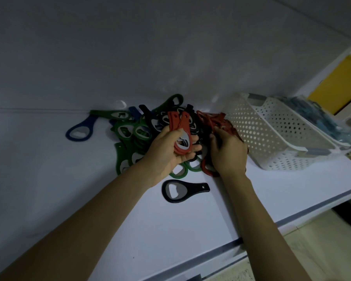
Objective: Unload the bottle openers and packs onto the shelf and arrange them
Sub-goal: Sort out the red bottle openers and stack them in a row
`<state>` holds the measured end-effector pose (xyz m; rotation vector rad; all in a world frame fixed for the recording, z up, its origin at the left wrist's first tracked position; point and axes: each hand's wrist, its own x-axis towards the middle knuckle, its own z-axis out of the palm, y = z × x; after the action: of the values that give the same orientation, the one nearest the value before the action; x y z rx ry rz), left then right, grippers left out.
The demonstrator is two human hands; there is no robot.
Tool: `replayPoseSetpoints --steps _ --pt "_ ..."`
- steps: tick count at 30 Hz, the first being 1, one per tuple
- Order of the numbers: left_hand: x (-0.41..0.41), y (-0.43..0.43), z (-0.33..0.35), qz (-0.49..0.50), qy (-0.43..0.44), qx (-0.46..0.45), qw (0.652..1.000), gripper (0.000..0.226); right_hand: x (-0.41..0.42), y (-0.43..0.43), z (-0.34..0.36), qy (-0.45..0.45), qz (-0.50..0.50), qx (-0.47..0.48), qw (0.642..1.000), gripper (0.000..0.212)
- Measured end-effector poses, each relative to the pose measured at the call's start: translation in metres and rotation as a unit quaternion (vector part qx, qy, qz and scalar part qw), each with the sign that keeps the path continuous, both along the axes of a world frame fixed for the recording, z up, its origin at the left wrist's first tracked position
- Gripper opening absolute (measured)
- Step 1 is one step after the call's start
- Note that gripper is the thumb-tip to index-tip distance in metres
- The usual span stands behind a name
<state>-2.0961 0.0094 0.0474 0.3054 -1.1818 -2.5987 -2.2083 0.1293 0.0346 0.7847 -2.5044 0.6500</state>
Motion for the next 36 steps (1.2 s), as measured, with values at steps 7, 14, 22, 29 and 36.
replayPoseSetpoints --steps 7,14,22,29,36 --pt "0.002 0.000 -0.002 -0.010 0.009 -0.005 1.000 0.028 0.020 0.008 0.021 -0.285 0.100 -0.503 0.810 0.014" --pt "0.006 0.004 -0.001 -0.034 -0.002 -0.119 0.992 0.037 0.029 0.007 0.029 -0.446 0.232 -0.483 0.717 0.028" --pt "0.009 0.009 -0.002 -0.016 0.008 -0.202 0.979 0.030 0.033 0.010 0.020 -0.309 0.172 -0.394 0.849 0.028" --pt "0.005 0.003 -0.004 -0.008 0.015 -0.126 0.992 0.038 0.061 0.051 -0.002 -0.052 0.007 -0.027 0.998 0.019" --pt "0.001 0.001 -0.007 -0.004 0.016 -0.088 0.996 0.020 0.068 0.045 -0.001 -0.018 0.033 0.046 0.998 0.021"
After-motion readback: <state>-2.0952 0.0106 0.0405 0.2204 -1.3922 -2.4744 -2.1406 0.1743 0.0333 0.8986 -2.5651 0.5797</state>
